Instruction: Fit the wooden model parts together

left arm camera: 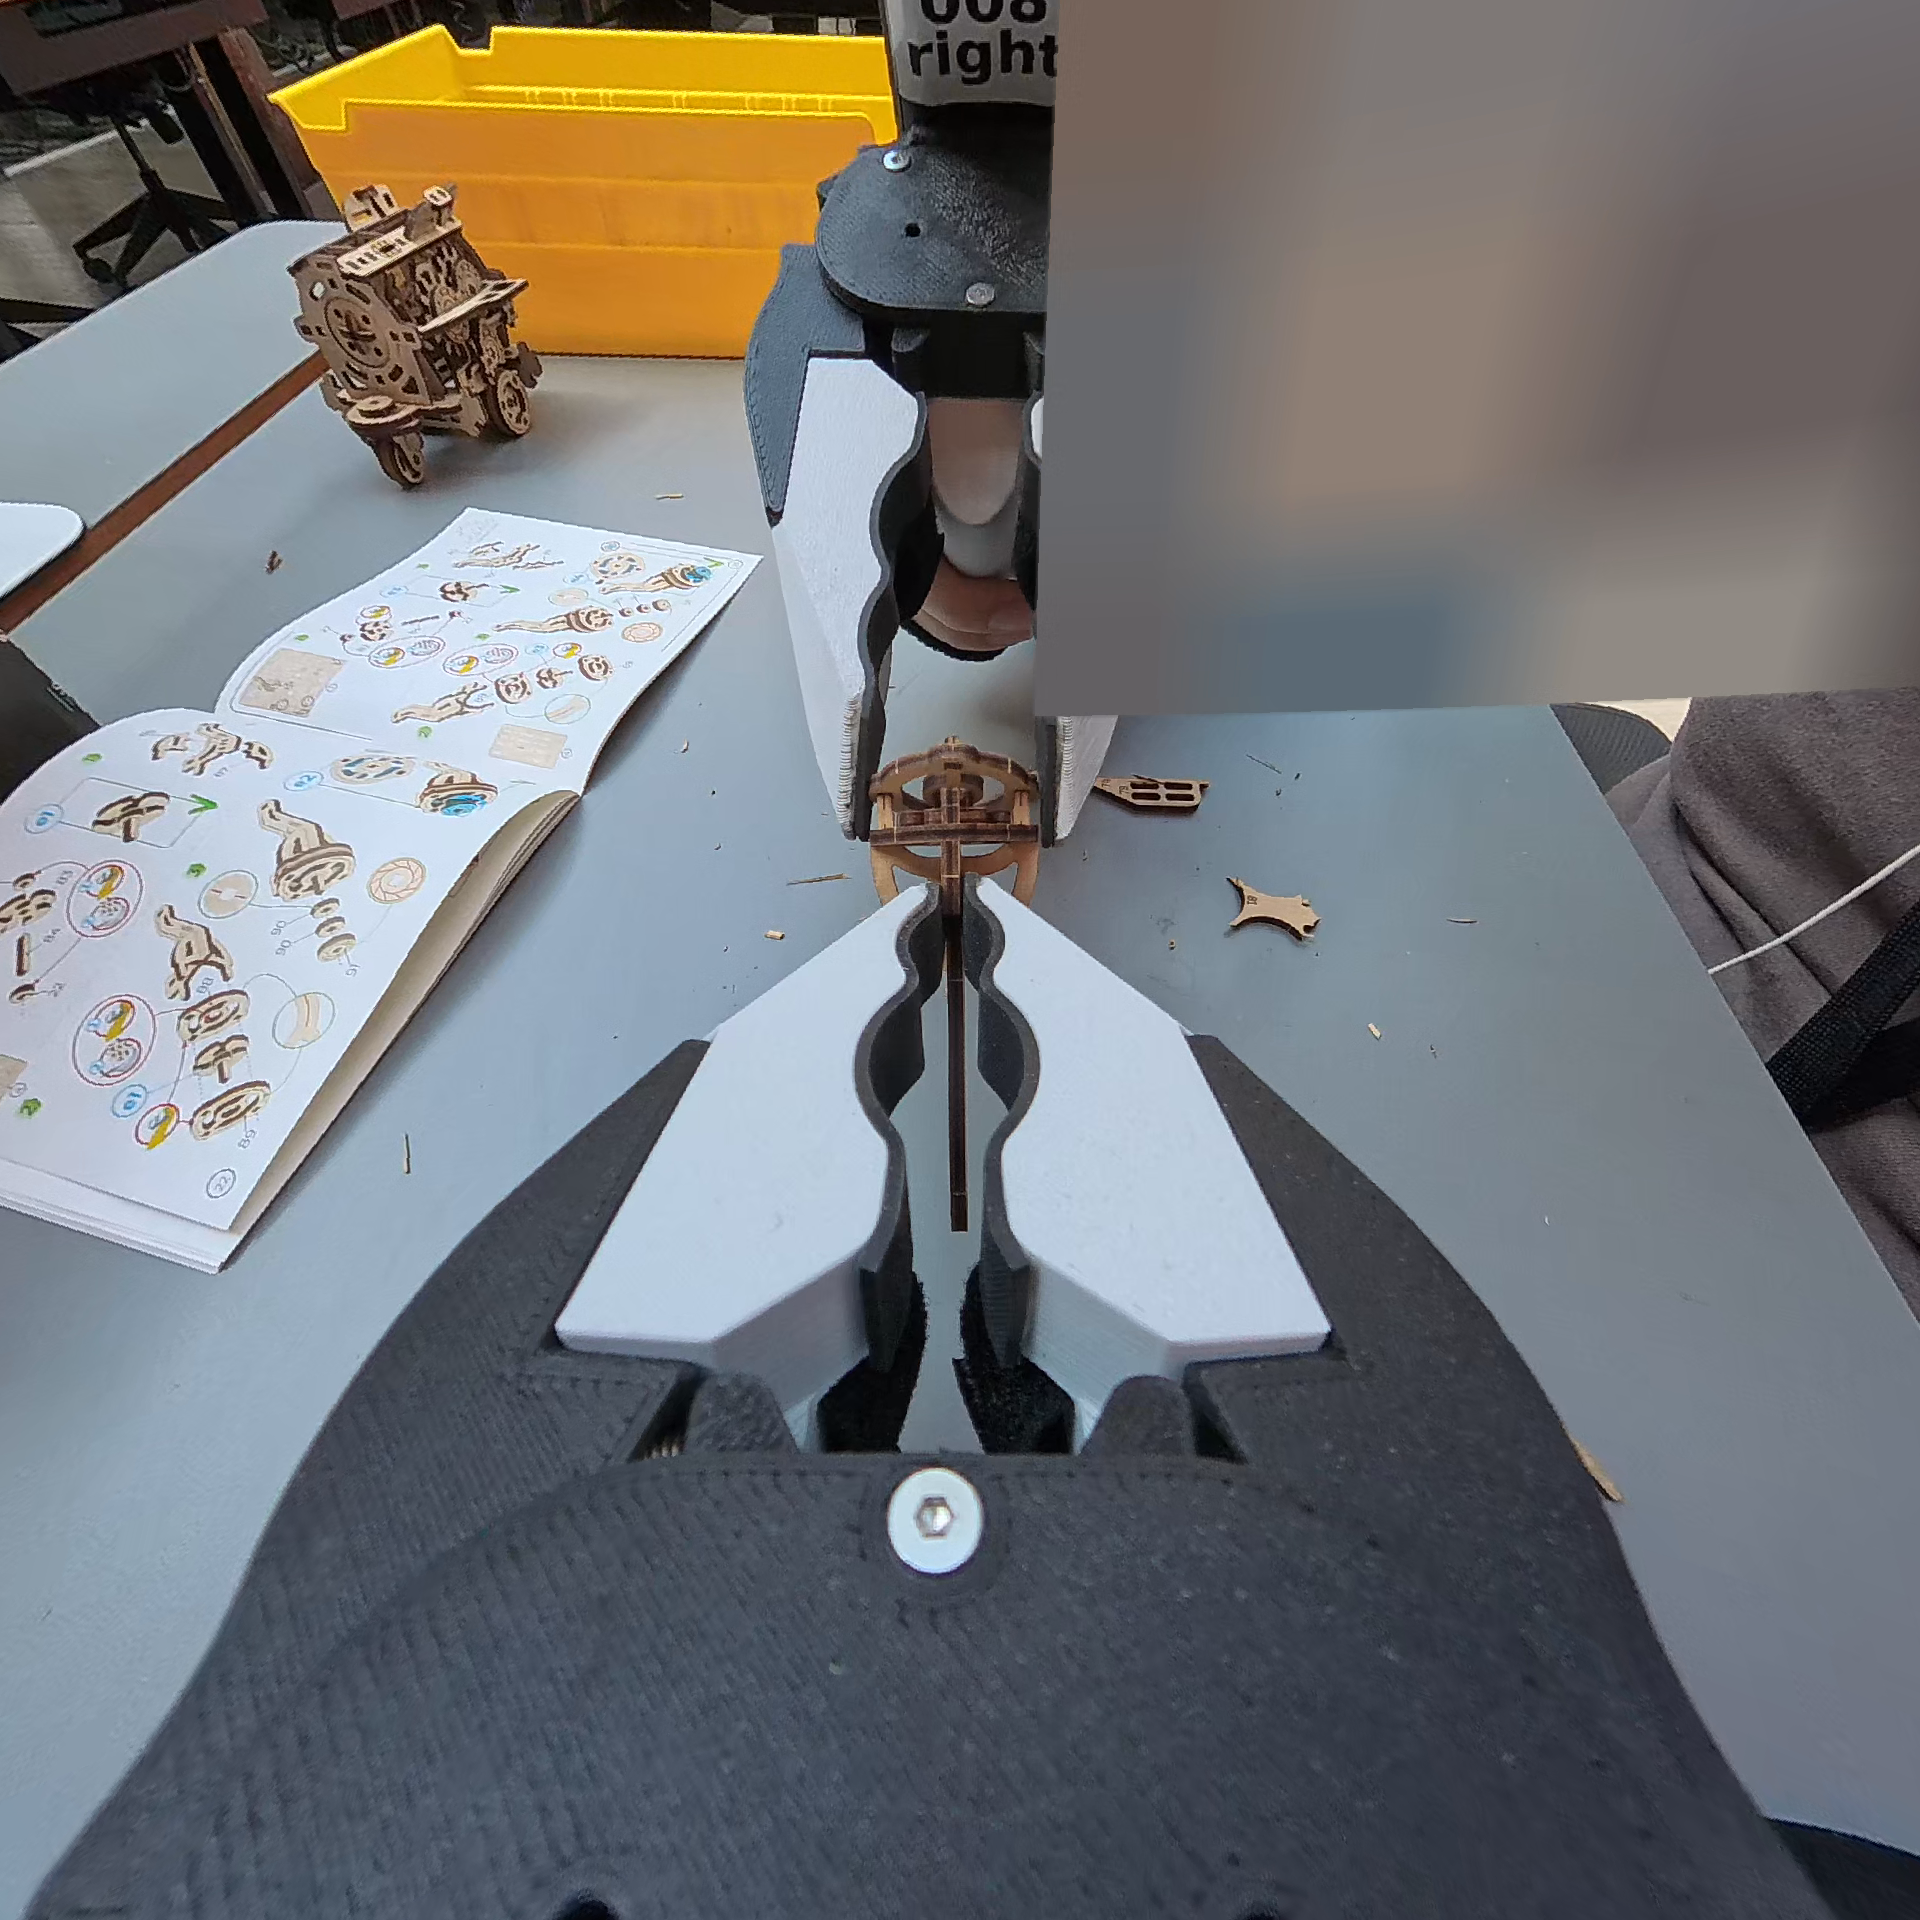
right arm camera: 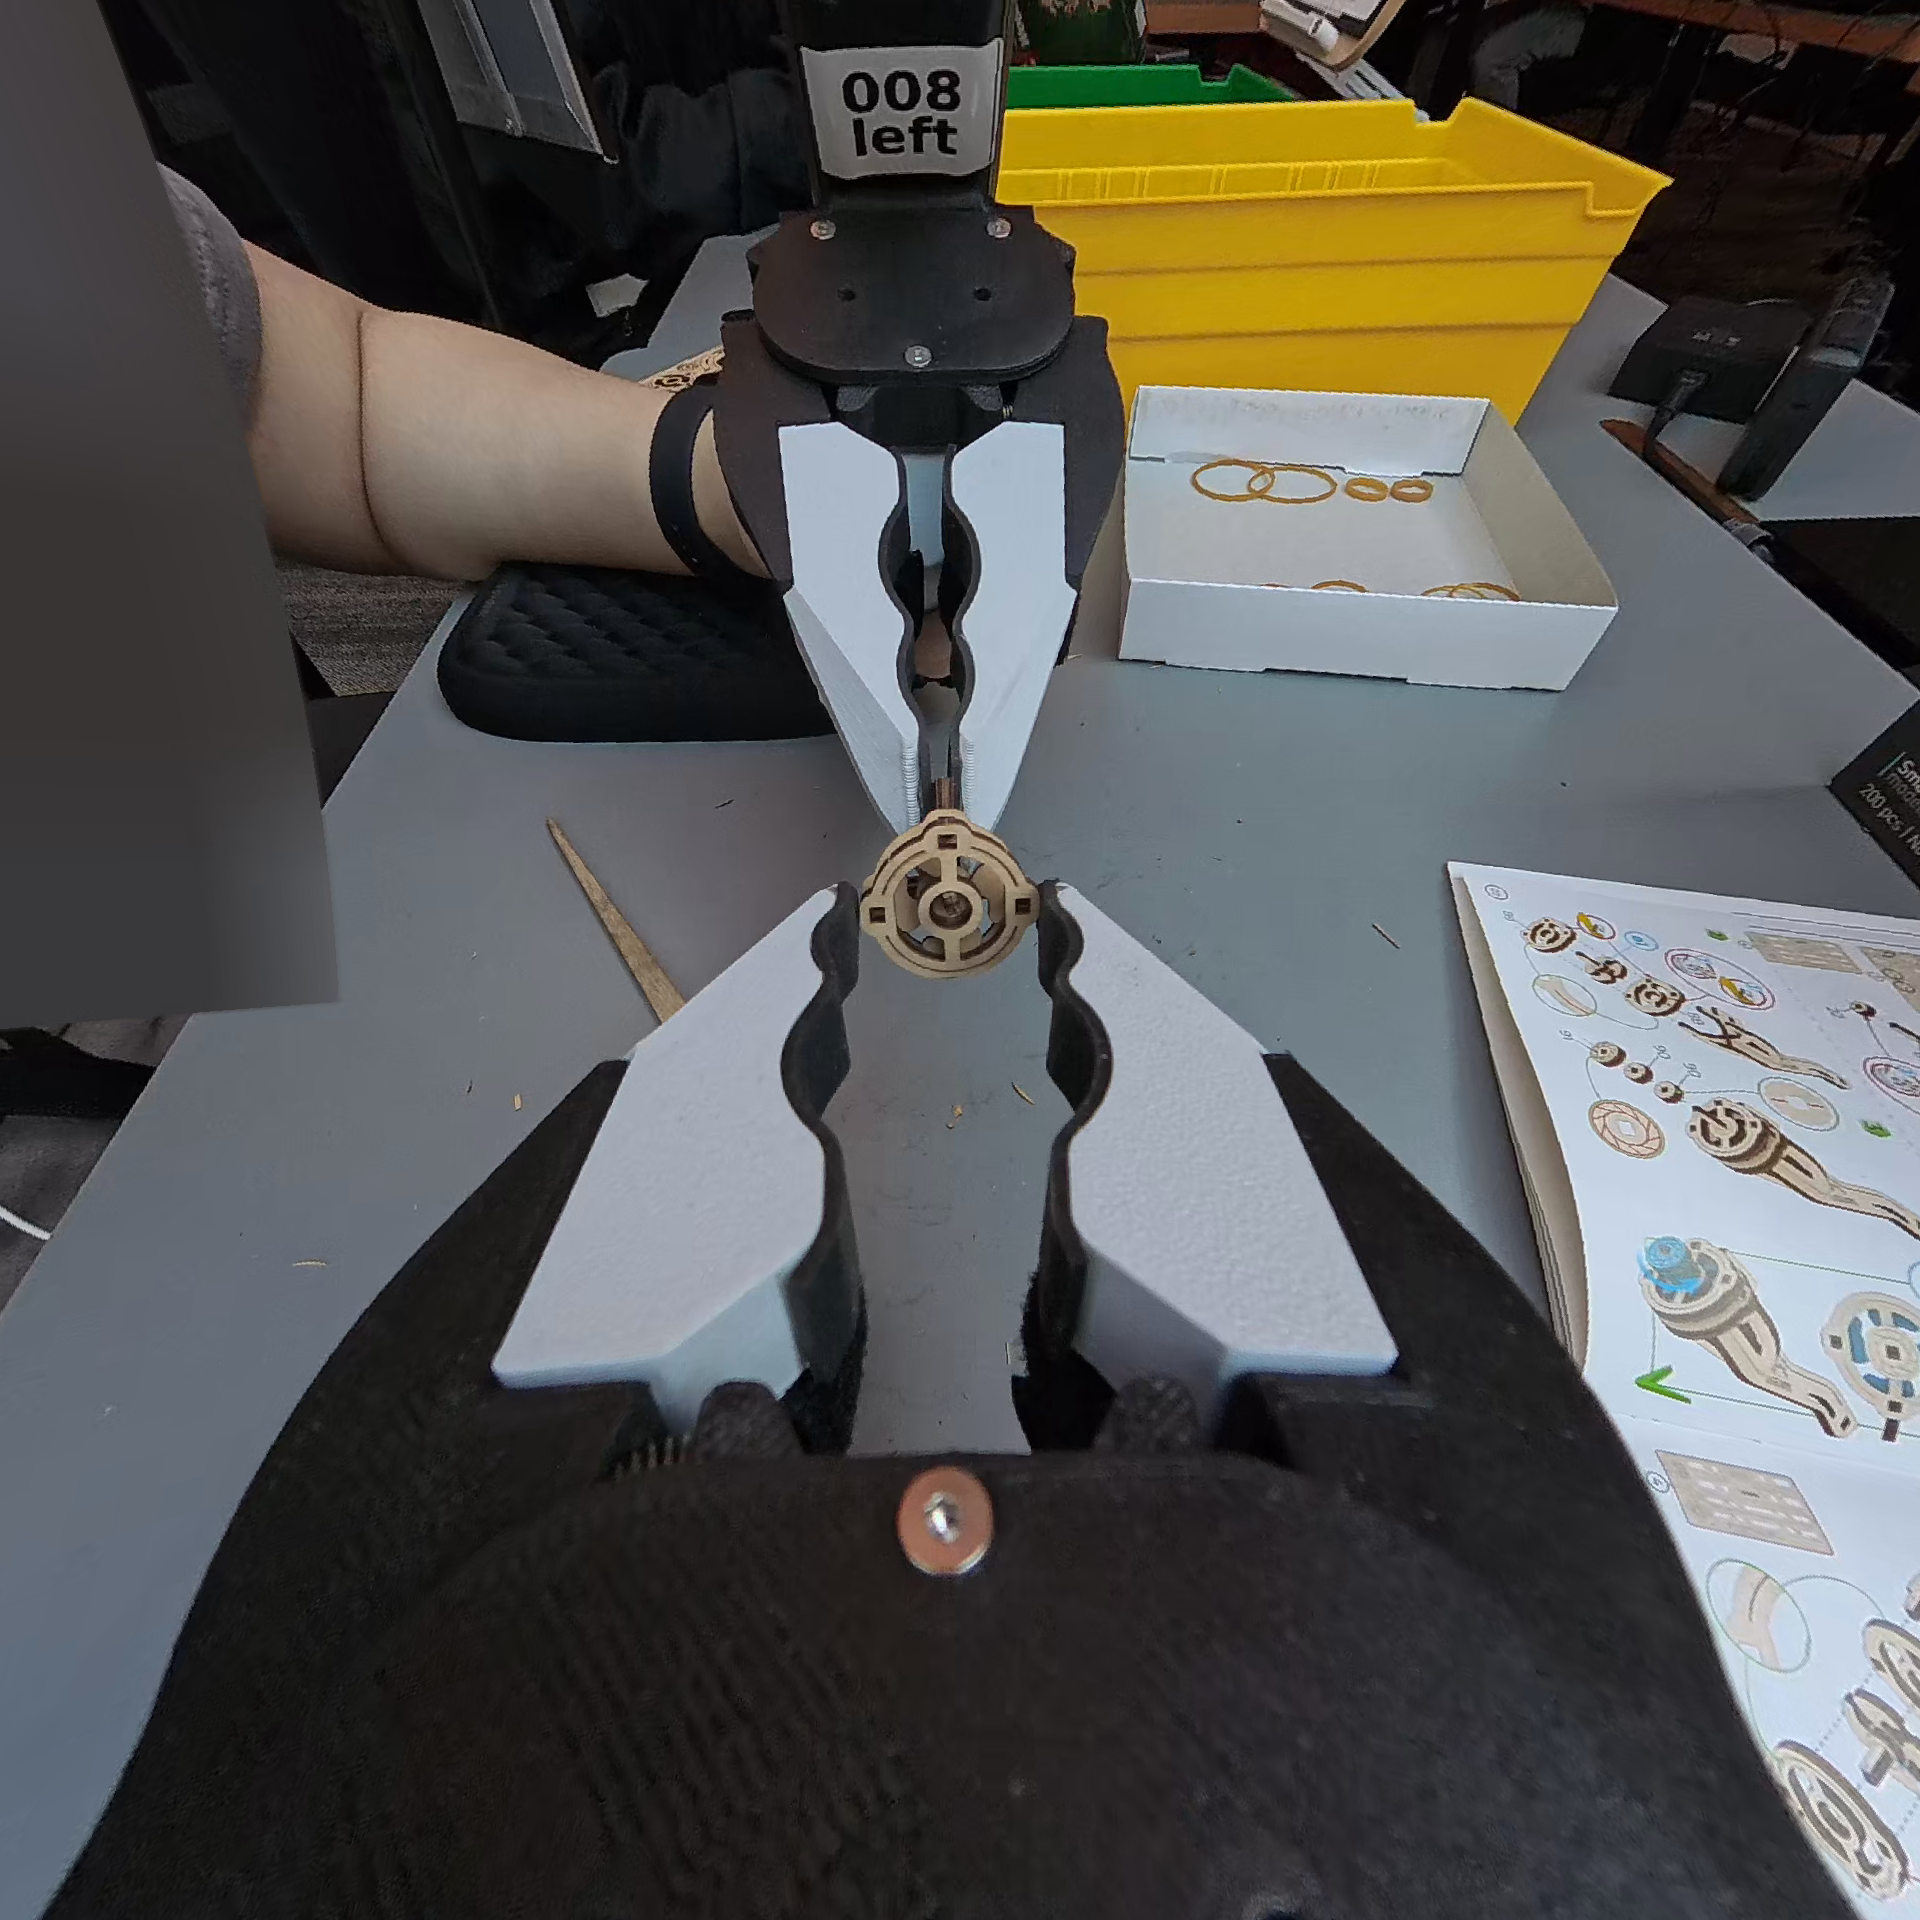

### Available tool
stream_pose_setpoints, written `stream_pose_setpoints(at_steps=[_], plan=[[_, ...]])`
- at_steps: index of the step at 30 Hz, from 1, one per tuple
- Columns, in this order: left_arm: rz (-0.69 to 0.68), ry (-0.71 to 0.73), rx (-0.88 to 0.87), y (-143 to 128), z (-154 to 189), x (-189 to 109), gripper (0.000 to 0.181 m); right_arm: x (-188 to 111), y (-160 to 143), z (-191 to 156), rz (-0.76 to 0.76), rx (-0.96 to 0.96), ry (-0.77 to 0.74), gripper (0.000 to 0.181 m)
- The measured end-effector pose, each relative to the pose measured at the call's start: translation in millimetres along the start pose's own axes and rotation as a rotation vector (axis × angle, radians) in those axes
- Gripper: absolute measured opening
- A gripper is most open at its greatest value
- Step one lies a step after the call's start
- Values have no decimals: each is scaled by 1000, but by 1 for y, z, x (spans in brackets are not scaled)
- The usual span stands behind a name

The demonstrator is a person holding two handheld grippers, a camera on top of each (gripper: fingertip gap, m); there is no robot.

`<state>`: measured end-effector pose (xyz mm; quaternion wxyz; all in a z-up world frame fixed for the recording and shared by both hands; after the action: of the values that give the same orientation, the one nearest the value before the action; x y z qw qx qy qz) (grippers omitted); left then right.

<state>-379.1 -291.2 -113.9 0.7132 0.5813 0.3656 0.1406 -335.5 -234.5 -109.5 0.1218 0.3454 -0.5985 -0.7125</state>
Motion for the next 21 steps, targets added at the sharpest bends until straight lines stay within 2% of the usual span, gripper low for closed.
stream_pose_setpoints(at_steps=[14, 19, 21], plan=[[77, 30, -23, 8, -5, -9, 0, -6, 9, 6, 65, -17, -48, 44], [118, 59, 13, 15, -5, -13, 0, -17, 21, 11, 148, -33, -95, 48], [142, 65, 34, 19, -3, -15, 0, -22, 26, 9, 186, -7, -68, 47]])
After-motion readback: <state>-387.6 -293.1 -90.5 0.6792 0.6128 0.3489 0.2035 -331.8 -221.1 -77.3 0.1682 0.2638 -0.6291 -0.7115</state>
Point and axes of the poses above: each gripper's, where its closed fingertips meet, x out along the fingers, y out of its top, z = x × y across the jaws, the point moved 4 cm from there along -x, back along the fingers, and after that the axes turned 8 degrees about -y, right-handed, at the moved point
